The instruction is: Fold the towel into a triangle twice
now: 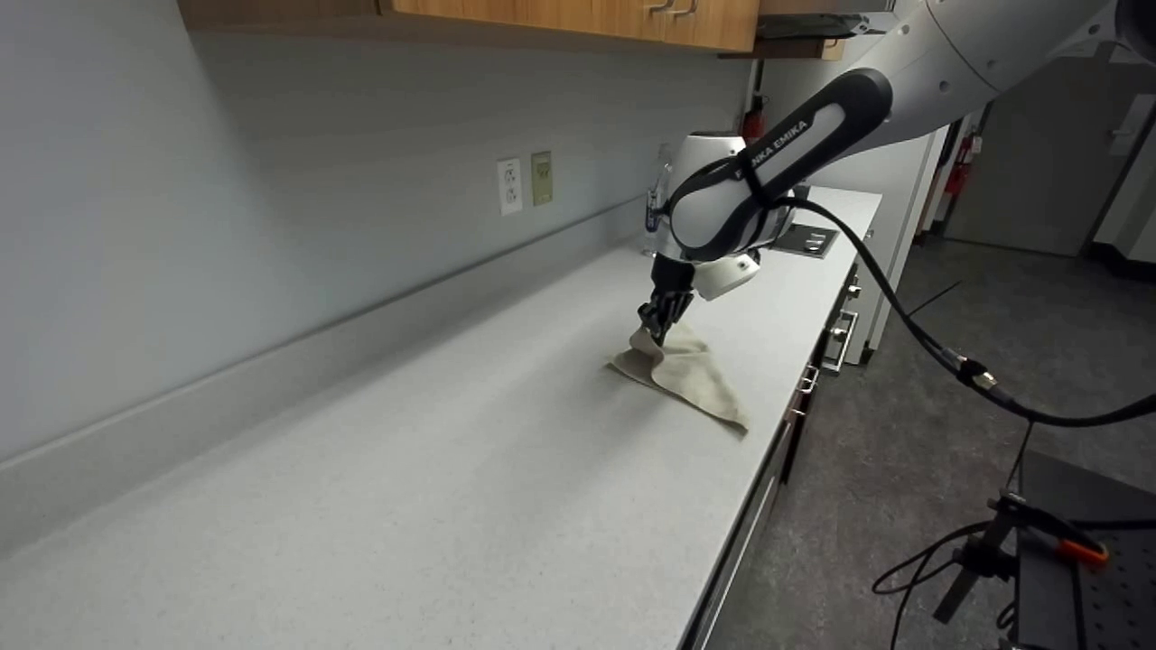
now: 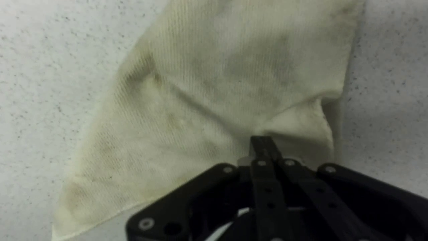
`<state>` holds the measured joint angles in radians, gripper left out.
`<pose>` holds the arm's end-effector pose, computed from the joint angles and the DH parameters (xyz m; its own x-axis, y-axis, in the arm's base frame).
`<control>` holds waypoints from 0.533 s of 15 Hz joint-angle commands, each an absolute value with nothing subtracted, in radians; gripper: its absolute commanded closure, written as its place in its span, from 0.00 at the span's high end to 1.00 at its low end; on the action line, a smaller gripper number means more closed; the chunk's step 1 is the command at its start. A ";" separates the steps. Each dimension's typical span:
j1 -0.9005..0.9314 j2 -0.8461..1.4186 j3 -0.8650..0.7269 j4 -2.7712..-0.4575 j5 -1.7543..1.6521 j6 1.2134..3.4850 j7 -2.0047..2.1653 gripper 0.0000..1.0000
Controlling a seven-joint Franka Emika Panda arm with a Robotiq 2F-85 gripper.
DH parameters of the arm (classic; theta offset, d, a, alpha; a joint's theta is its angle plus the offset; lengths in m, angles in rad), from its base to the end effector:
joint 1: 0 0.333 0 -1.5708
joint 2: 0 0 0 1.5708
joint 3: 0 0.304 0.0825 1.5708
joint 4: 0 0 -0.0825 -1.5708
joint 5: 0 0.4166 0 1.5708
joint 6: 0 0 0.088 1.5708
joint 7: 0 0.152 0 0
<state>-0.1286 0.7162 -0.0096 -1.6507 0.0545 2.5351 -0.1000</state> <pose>0.7177 -0.0986 0.1330 0.9825 -0.0776 0.1692 -0.0761 -0.9970 -0.0150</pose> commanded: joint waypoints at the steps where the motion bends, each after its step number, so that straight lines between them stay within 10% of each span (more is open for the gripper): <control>1: -0.131 0.772 0.025 -1.540 0.099 2.486 -0.074 0.00; 8: -0.143 0.827 0.075 -1.432 0.215 2.343 -0.038 0.00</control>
